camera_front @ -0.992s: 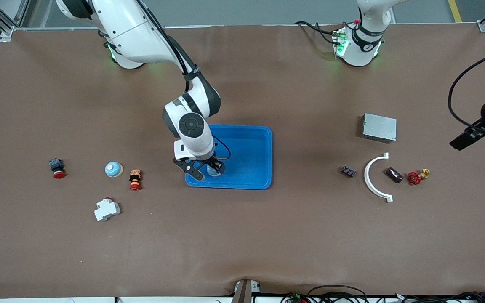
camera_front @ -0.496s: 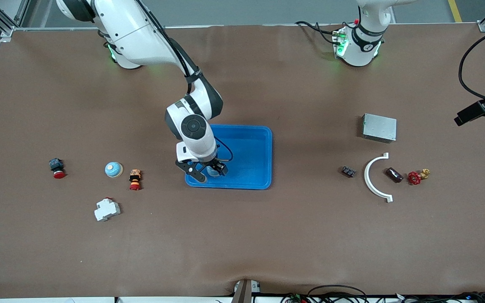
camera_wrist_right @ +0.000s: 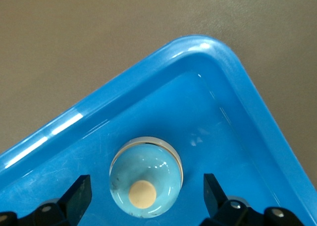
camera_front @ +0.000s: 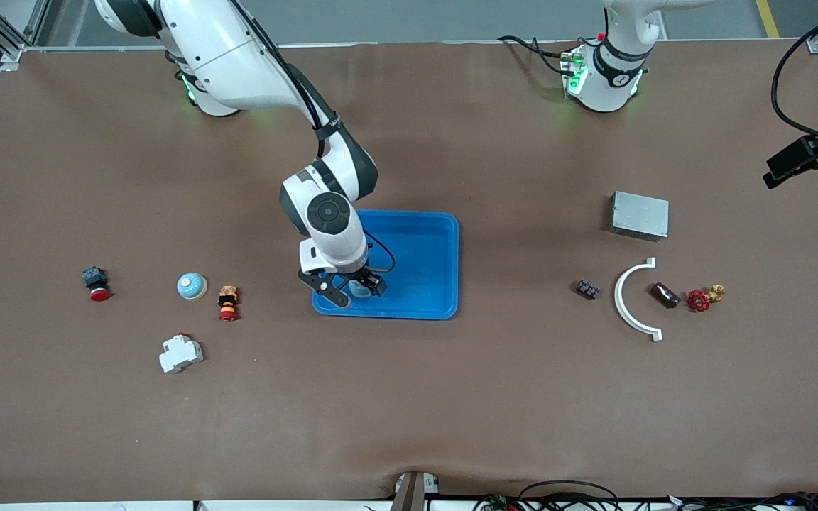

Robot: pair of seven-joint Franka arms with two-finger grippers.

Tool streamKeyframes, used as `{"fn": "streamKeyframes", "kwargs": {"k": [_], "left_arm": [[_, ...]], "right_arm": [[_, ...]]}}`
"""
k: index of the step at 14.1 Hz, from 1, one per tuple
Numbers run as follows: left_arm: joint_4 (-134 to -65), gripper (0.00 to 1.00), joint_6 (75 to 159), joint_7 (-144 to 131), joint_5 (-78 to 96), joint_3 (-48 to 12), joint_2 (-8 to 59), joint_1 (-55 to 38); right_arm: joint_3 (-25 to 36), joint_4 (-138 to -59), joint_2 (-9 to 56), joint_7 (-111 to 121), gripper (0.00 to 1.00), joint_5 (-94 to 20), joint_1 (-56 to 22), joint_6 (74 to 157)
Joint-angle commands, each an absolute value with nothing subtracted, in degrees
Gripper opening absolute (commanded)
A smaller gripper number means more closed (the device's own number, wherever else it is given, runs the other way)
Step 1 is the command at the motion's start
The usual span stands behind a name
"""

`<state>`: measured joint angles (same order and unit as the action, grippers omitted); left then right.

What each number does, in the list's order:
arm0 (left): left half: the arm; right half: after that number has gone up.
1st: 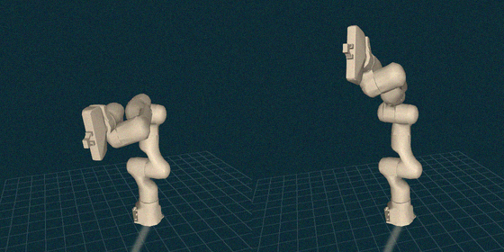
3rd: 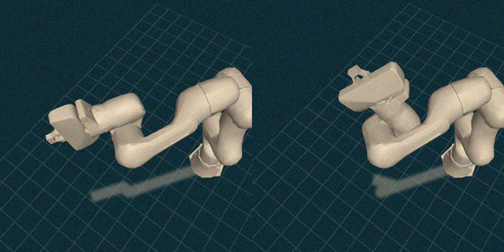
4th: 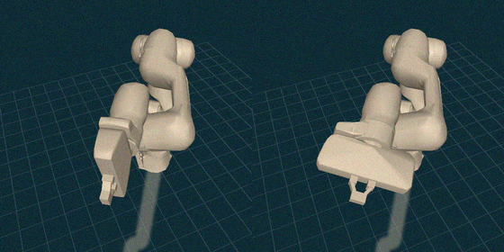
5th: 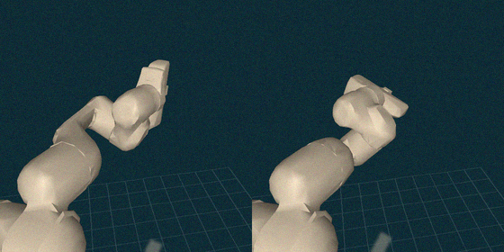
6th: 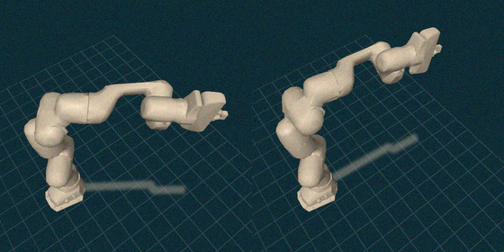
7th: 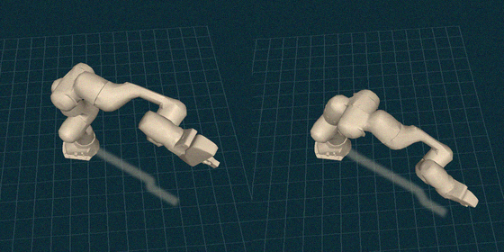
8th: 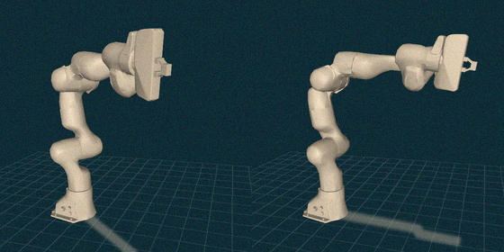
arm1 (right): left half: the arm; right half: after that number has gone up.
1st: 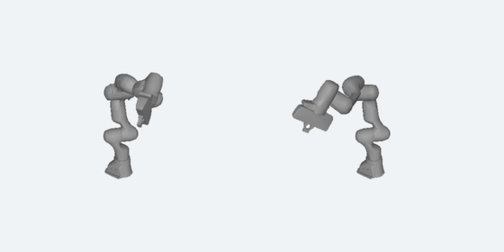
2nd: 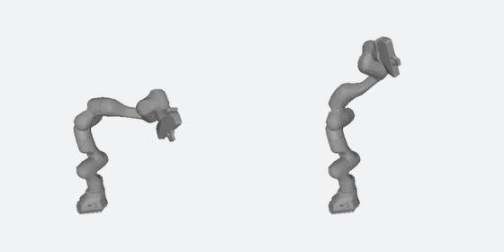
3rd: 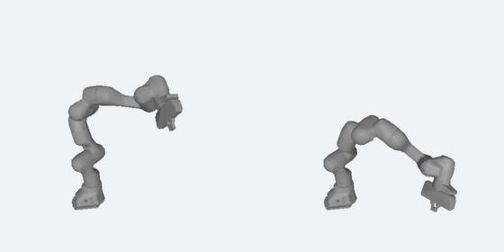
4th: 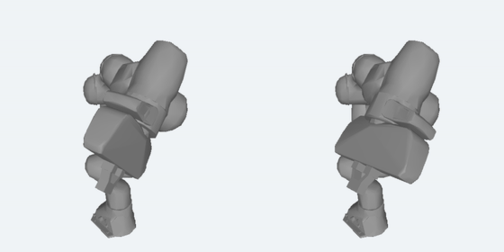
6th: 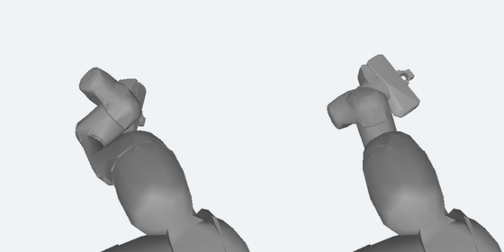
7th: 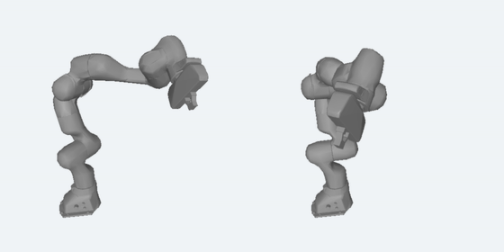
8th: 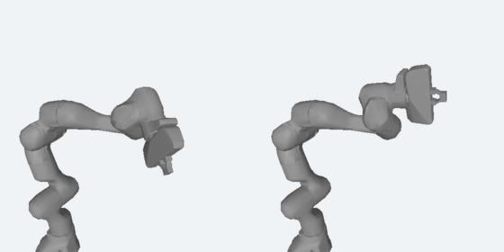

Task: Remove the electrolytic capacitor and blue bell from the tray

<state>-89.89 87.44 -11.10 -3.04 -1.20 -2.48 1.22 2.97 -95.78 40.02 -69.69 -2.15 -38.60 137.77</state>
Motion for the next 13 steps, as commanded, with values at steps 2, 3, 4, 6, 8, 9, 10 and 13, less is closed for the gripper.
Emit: {"fn": "streamKeyframes", "kwargs": {"k": [2, 3, 4, 6, 8, 9, 10, 13], "left_arm": [[-91.50, 1.00, 87.63, -9.76, -2.02, -0.70, -4.04, 0.44], [-91.49, 1.00, 87.54, -9.76, -2.02, -0.70, -4.04, 0.44], [-91.49, 1.00, 87.54, -9.76, -2.02, -0.70, -4.04, 0.44], [-90.88, 1.00, 87.63, -9.76, -2.02, -0.79, -4.04, 0.35], [-90.79, 1.00, 87.71, -9.76, -1.93, -0.97, -4.04, 0.44], [-90.79, 1.00, 87.71, -9.76, -1.93, -0.97, -4.04, 0.44], [-90.79, 1.00, 87.63, -9.76, -1.93, -0.97, -4.22, 0.44], [-90.79, 1.00, 87.63, -9.75, -1.93, -0.97, -4.39, 0.44]], "right_arm": [[2.72, -93.78, 41.83, -70.49, 1.00, -2.02, -38.67, 137.64], [2.72, -93.78, 41.84, -70.49, 1.00, -2.02, -38.76, 137.64], [2.72, -93.69, 41.84, -70.49, 1.00, -2.02, -38.76, 137.64], [2.72, -93.69, 41.84, -70.40, 1.00, -1.93, -38.76, 137.64], [2.72, -93.69, 41.84, -70.40, 0.77, -1.76, -38.76, 137.64], [2.72, -93.69, 41.84, -70.40, 0.50, -1.76, -38.85, 137.64], [2.72, -93.69, 41.84, -70.40, 0.29, -1.76, -38.85, 138.16], [2.72, -93.69, 41.84, -70.49, 0.00, -2.28, -38.85, 139.48]]}}
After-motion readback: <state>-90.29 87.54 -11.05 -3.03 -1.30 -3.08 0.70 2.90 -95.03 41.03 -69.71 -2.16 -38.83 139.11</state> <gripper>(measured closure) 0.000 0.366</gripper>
